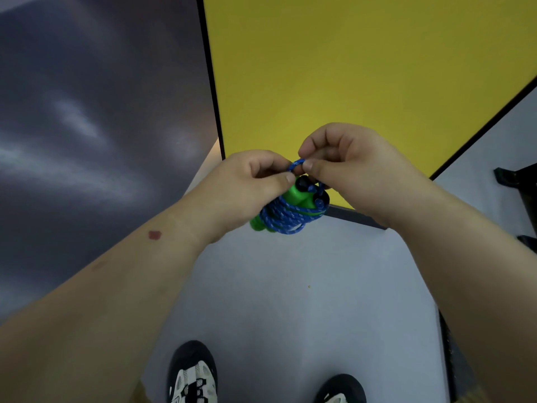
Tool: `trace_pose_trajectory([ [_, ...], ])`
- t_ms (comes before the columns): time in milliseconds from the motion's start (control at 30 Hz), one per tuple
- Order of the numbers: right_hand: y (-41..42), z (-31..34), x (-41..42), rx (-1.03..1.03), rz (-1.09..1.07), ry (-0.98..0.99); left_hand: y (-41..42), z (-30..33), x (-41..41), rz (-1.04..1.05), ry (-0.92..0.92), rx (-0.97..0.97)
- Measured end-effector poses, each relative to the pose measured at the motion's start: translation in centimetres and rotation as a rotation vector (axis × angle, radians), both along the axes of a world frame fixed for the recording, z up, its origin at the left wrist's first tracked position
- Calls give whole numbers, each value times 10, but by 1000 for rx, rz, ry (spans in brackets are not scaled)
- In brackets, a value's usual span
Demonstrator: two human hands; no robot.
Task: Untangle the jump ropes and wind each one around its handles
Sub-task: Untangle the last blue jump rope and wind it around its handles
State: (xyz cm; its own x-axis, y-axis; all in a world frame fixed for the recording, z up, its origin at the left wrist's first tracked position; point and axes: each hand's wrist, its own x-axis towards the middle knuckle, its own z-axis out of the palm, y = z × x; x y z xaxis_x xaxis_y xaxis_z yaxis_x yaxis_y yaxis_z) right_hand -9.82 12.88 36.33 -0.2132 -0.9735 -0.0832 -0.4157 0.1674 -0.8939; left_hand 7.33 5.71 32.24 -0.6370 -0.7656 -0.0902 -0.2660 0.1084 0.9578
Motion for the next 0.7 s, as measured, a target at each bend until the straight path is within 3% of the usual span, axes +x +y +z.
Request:
trace_pose_trajectory([
  [200,5,17,-4,-127,-13,86,2,6,-11,204,125,-109],
  [433,4,24,-13,-48,-67,267,2,16,-16,320,161,-164],
  [700,-38,34,-19,-144,-221,118,-29,40,-42,364,240,-199],
])
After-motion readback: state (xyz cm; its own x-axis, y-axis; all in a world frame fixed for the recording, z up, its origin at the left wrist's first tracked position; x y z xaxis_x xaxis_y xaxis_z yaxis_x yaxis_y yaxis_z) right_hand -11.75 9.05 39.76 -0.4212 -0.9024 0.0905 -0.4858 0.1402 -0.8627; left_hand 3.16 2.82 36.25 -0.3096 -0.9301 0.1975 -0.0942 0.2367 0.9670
